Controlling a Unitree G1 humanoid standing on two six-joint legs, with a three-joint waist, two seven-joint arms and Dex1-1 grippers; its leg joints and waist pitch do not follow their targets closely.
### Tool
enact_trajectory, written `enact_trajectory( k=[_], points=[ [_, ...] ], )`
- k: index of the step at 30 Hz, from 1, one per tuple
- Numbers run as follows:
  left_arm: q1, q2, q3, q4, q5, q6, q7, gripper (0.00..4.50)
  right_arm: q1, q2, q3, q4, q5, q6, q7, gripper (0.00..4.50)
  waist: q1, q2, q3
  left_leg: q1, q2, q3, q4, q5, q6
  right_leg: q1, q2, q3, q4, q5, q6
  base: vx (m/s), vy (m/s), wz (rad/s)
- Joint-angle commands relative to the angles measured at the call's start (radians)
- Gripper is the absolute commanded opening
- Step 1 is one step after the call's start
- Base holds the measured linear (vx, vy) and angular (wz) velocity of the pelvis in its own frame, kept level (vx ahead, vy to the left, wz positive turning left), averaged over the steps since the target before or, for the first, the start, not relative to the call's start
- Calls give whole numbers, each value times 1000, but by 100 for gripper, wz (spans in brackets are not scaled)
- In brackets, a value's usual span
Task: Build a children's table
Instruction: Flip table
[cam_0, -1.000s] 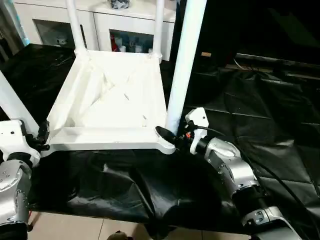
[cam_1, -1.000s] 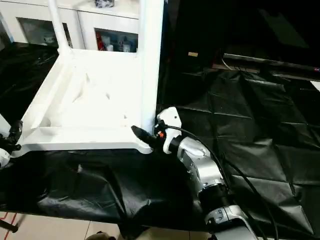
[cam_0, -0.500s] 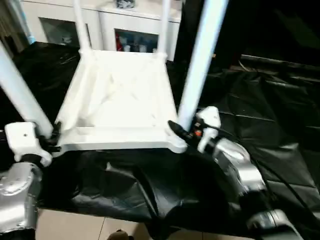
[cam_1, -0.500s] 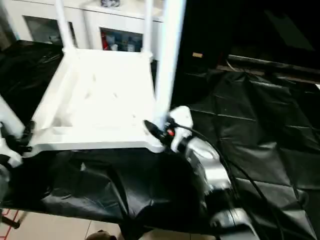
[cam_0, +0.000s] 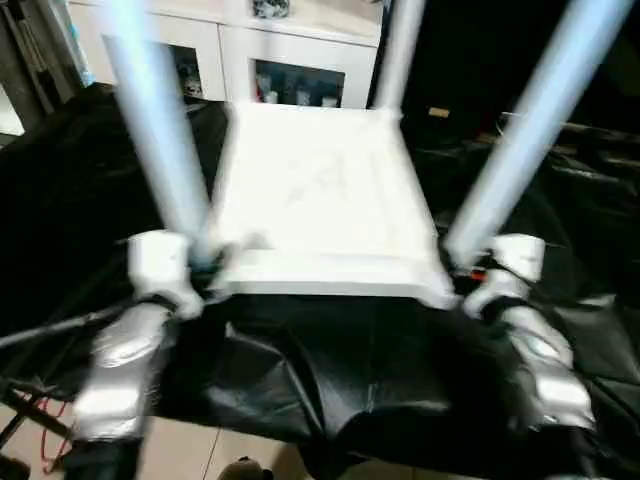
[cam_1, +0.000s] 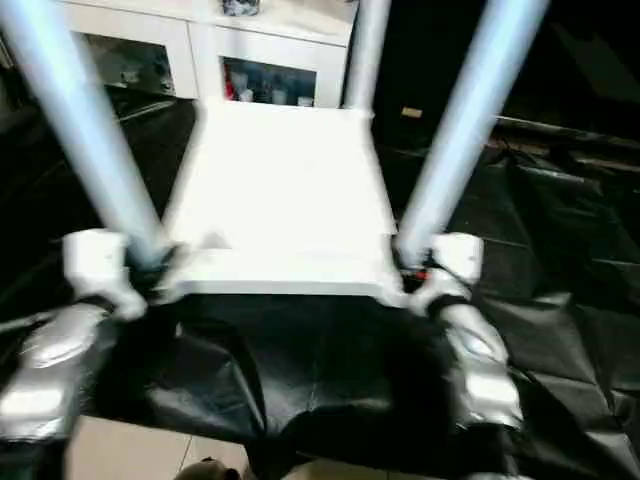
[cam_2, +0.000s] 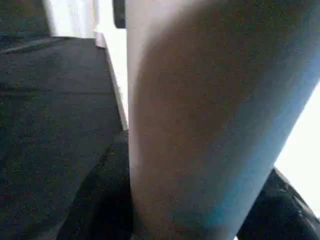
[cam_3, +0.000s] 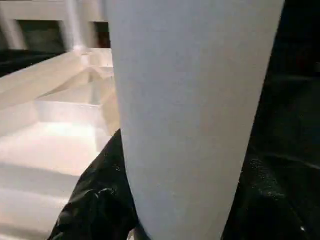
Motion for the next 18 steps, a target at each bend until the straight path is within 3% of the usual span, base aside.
enact_trajectory(
  k=[1,4,5,6,8,13,15,18],
  points=[
    [-51,-44,-74,16,-20,3,-56,211,18,12,12,-44,4,22,-6,189,-19,16,-62,36,89,-45,-94,-271,-85,4,-82,60,-73,-90,-130,0,0,0],
    [-70,-58,-79,32,-17,10,-49,211,60,11,21,-96,-2,35,-13,189,-33,16,-65,20,84,-45,-87,-182,-39,19,-83,56,-58,28,-164,0,0,0],
    [-68,-59,-79,31,-16,12,-47,211,66,12,22,-104,-3,37,-14,189,-37,21,-65,19,85,-45,-86,-176,-32,20,-83,56,-58,36,-169,0,0,0],
    [-66,-60,-79,28,-15,14,-43,211,75,13,25,-120,-3,42,-18,189,-42,19,-65,19,86,-45,-84,-168,-18,21,-83,55,-58,47,-179,0,0,0],
    [-37,-55,-69,-5,-12,25,-27,211,101,13,41,-163,-8,63,-18,189,-51,24,-63,20,87,-44,-85,-183,-6,20,-83,55,-61,25,-193,0,0,0],
    [72,-49,-42,-168,-22,97,28,211,137,3,65,-220,-33,95,-20,189,-75,23,-56,15,91,-45,-89,-235,-1,20,-82,56,-70,-69,-214,0,0,0],
    [114,-52,-43,-230,-17,133,47,211,139,3,69,-220,-13,104,3,258,-84,27,-53,16,91,-45,-90,-265,-4,19,-81,57,-75,-115,-215,0,0,0],
    [123,-69,-40,-248,-12,149,69,211,142,7,51,-232,-9,109,-22,268,-89,22,-49,21,89,-45,-91,-305,-20,10,-77,59,-86,-201,-191,0,0,0]
  ],
)
